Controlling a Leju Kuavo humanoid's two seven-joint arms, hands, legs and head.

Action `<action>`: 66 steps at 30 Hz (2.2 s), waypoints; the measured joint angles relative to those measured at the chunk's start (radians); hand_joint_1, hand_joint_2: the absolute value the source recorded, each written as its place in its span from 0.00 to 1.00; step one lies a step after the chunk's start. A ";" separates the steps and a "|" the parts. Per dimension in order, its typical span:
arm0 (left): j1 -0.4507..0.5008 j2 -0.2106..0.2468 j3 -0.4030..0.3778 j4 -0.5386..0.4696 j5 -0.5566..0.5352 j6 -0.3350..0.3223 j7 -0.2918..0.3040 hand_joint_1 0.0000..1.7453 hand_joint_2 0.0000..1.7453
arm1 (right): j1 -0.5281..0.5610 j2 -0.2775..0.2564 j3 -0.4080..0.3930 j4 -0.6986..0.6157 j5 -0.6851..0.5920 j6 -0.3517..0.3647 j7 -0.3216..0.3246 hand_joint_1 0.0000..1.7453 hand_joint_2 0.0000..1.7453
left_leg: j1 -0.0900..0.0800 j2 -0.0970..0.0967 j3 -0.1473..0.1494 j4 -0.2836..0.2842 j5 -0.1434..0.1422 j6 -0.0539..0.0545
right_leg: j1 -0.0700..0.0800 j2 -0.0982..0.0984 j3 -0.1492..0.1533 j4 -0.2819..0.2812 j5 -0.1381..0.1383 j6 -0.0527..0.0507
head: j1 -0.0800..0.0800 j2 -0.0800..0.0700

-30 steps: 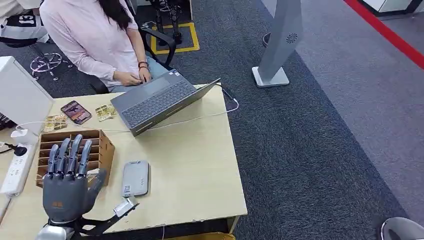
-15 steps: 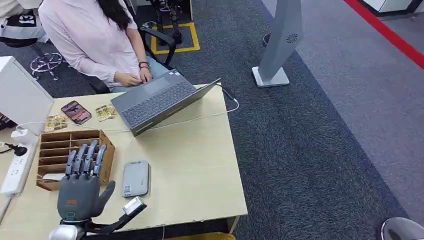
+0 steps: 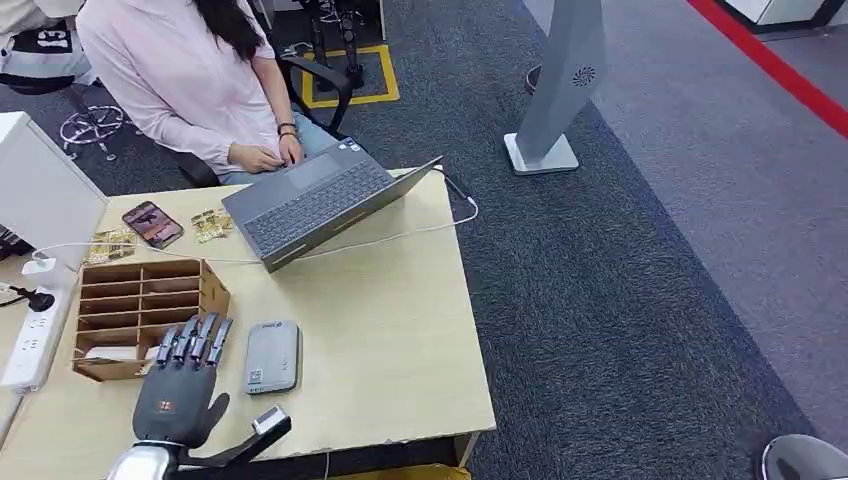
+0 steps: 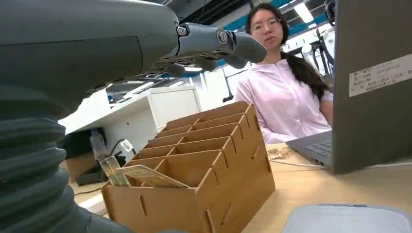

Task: Pass the card to the sensor for recognition and then transmit it.

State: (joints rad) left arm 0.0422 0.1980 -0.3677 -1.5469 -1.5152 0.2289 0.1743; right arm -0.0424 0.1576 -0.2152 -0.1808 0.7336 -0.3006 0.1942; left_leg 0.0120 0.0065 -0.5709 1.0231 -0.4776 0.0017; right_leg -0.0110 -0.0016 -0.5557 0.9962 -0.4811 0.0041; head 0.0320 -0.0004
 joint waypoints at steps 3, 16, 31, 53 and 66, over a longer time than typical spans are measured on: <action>-0.016 -0.013 0.021 0.016 0.001 0.007 -0.007 0.00 1.00 | 0.000 0.000 0.000 0.000 0.009 0.009 0.002 0.00 1.00 | 0.000 0.000 0.000 0.000 0.000 0.000 | 0.000 0.000 0.000 0.000 0.000 0.000 | 0.000 0.000; -0.052 -0.035 0.164 0.106 0.005 0.032 -0.009 0.00 1.00 | 0.000 0.000 0.000 0.000 0.042 0.028 0.003 0.00 1.00 | 0.001 0.000 0.000 0.000 0.000 0.000 | 0.001 0.000 0.000 0.000 0.000 0.000 | 0.000 0.000; -0.045 -0.060 0.221 0.140 0.001 0.034 -0.009 0.00 1.00 | 0.000 0.000 0.000 0.000 0.054 0.029 0.003 0.00 1.00 | 0.001 0.000 0.000 0.000 0.000 0.000 | 0.001 0.000 0.000 0.000 0.000 0.000 | 0.000 0.000; -0.047 -0.077 0.221 0.146 0.002 0.018 -0.018 1.00 1.00 | 0.000 0.000 -0.001 0.000 0.069 0.030 0.000 0.00 1.00 | 0.001 0.000 0.000 0.000 0.000 0.000 | 0.001 0.000 0.000 0.000 0.000 0.000 | 0.000 0.000; -0.058 -0.082 0.221 0.147 0.003 0.010 -0.019 1.00 1.00 | 0.000 0.000 -0.002 0.000 0.072 0.029 0.000 0.00 1.00 | 0.001 0.000 0.000 0.000 0.000 0.000 | 0.001 0.000 0.000 0.000 0.000 0.000 | 0.000 0.000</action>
State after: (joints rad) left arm -0.0157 0.1156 -0.1465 -1.4000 -1.5125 0.2388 0.1553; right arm -0.0425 0.1572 -0.2174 -0.1812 0.8061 -0.2712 0.1938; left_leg 0.0125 0.0066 -0.5708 1.0231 -0.4775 0.0016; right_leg -0.0105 -0.0014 -0.5557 0.9964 -0.4810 0.0039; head 0.0320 -0.0004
